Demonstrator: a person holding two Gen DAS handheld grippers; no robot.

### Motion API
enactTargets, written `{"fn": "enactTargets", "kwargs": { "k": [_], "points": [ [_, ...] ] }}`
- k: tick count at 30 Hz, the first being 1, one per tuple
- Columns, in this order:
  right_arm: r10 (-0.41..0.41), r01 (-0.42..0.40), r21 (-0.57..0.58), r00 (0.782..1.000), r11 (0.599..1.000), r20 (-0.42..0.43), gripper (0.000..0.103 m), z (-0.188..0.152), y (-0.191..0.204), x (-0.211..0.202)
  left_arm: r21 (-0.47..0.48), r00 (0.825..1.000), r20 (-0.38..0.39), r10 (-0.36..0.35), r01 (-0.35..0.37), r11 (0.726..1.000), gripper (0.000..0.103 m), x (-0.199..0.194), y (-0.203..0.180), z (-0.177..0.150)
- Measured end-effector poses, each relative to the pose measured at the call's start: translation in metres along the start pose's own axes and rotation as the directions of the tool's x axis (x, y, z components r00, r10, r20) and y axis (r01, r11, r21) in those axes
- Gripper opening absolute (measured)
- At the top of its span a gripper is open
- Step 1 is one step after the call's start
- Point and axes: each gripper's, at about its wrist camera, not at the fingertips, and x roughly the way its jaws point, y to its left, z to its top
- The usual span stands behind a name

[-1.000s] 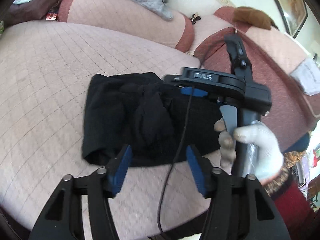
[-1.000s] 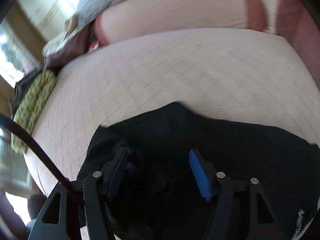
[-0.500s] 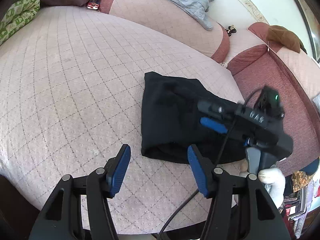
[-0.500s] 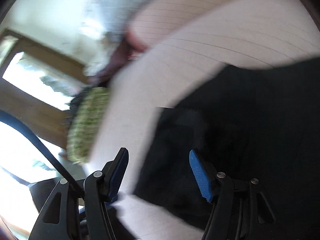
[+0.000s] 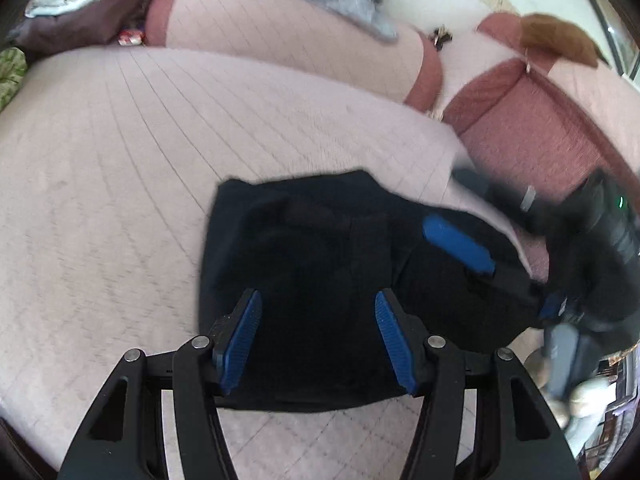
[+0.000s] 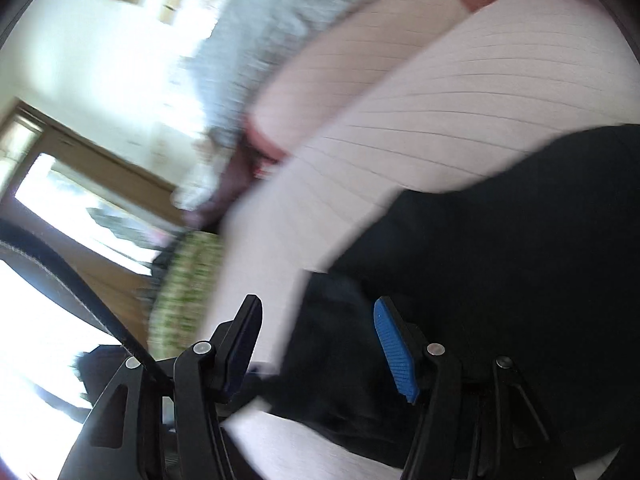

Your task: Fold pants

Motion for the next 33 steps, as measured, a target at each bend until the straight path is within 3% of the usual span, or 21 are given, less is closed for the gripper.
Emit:
{"fn": "enactTargets", "kwargs": {
  "k": [3, 5, 6, 8, 11, 16, 22, 25, 29, 31, 33],
  "points": [
    [0.110, -0.102, 0.103, 0.991, 0.989, -0.071, 0.064, 0.009, -0.023, 0.026, 0.014, 0.999, -0.028, 0.024, -0.023, 1.000, 0.058, 0.017, -0.003, -0.015],
    [0.066, -0.048, 0.175, 0.993, 0.983, -0.100, 0.064, 0.008, -0.042, 0.045, 0.049, 0.999, -0.002, 0.038, -0.038, 0.998, 0.059, 0.018, -0.005, -0.022],
    [0.038, -0.018, 0.212, 0.995, 0.977, -0.091, 0.052, 0.007, -0.055, 0.048, 0.078, 0.999, 0.005, 0.051, -0.051, 0.996, 0.059, 0.018, -0.008, -0.025],
    [0.034, -0.018, 0.240, 0.997, 0.971, -0.064, 0.045, 0.006, -0.061, 0.041, 0.096, 0.998, 0.000, 0.060, -0.059, 0.994, 0.059, 0.015, -0.011, -0.024],
    [-0.063, 0.062, 0.148, 0.998, 0.987, 0.002, 0.065, 0.012, -0.043, 0.019, 0.081, 0.999, -0.020, 0.034, -0.032, 0.996, 0.059, 0.002, -0.009, -0.021],
    [-0.132, 0.126, 0.050, 0.979, 0.991, 0.153, 0.067, 0.018, -0.016, -0.040, 0.077, 0.999, 0.021, 0.034, -0.036, 0.996, 0.060, -0.028, 0.000, -0.026],
    [-0.274, 0.271, 0.054, 0.910, 0.961, 0.313, 0.069, 0.003, -0.019, -0.113, 0.037, 1.000, 0.017, 0.016, -0.017, 0.999, 0.062, -0.040, 0.019, -0.032],
    [-0.389, 0.386, 0.084, 0.848, 0.919, 0.360, 0.070, -0.013, -0.035, -0.152, 0.002, 1.000, 0.001, -0.024, 0.024, 1.000, 0.062, -0.038, 0.025, -0.025],
    [-0.471, 0.428, 0.198, 0.788, 0.882, 0.395, 0.073, -0.041, -0.066, -0.197, 0.050, 0.997, -0.025, -0.077, 0.078, 0.996, 0.067, -0.028, -0.007, -0.004],
    [-0.491, 0.426, 0.244, 0.776, 0.871, 0.396, 0.073, -0.057, -0.081, -0.213, 0.121, 0.994, -0.052, -0.097, 0.103, 0.987, 0.067, -0.018, -0.038, 0.009],
    [-0.487, 0.409, 0.273, 0.789, 0.871, 0.375, 0.073, -0.068, -0.094, -0.217, 0.181, 0.990, -0.074, -0.122, 0.133, 0.975, 0.067, -0.008, -0.070, 0.022]
  ]
}}
